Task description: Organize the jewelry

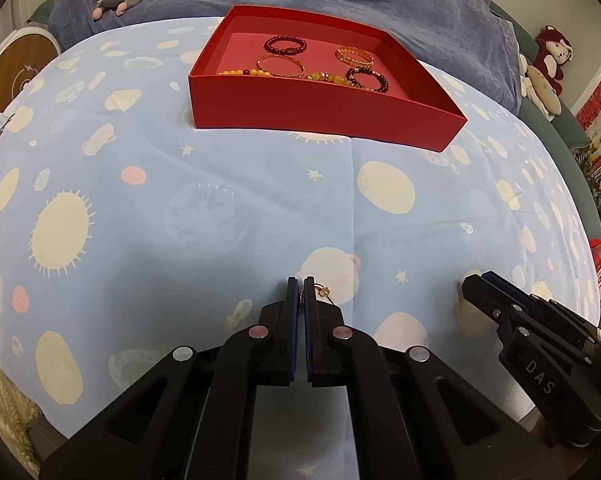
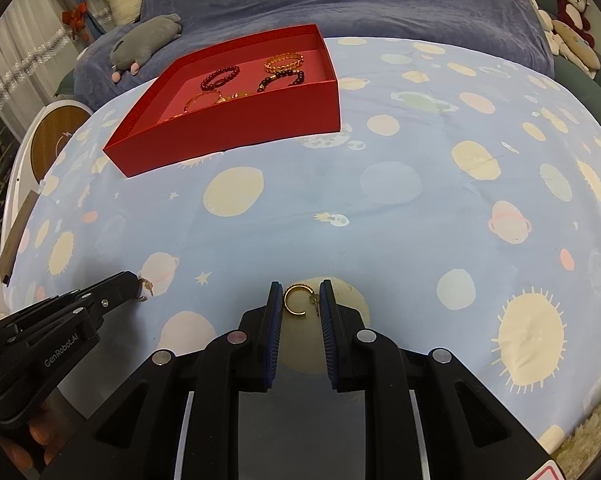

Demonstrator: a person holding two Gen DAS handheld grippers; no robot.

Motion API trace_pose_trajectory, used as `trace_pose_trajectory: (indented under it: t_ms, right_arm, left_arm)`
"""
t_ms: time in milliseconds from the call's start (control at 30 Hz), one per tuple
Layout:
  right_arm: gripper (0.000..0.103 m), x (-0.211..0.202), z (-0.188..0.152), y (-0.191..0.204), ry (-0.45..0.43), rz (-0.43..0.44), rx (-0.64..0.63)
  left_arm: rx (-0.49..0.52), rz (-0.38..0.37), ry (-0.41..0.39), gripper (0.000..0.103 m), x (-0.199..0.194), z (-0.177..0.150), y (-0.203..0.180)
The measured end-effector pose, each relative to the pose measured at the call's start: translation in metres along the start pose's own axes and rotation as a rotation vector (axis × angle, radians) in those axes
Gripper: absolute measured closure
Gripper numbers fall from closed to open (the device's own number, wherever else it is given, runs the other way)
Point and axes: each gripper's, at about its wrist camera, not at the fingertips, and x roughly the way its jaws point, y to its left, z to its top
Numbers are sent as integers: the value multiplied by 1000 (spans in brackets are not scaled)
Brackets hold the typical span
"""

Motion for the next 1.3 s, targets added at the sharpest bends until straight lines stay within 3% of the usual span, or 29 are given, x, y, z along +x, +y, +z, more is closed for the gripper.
trace_pose_trajectory:
  t_ms: [433,500,533,567,800,967,1300]
  right_arm:
    - [86,1,-2,2,9,-3,-10]
    - [86,2,-2,2,9,-3,-9]
    - [86,2,-2,2,9,-3,-9]
    - [86,2,-2,2,10,-3,-8]
    - [86,2,-3,2,12,-2,-8]
    - [86,3,-4,2,13,-2,-8]
    - [86,-5,-3,3,3,4,-11]
  left_arm:
    - [-10,-17,4,98,0,-4,2]
    - [-8,-19,-1,85,-2,-5,1]
    - [-6,-17,-5,70,-3,-6,0]
    - [-5,-12,-11,63,-4,-6,-1]
    - [42,30,-38,66,1,-7,-10]
    - [77,53,-58,84,1,-10,-11]
    - [48,30,-30,84,-8,-7,-7]
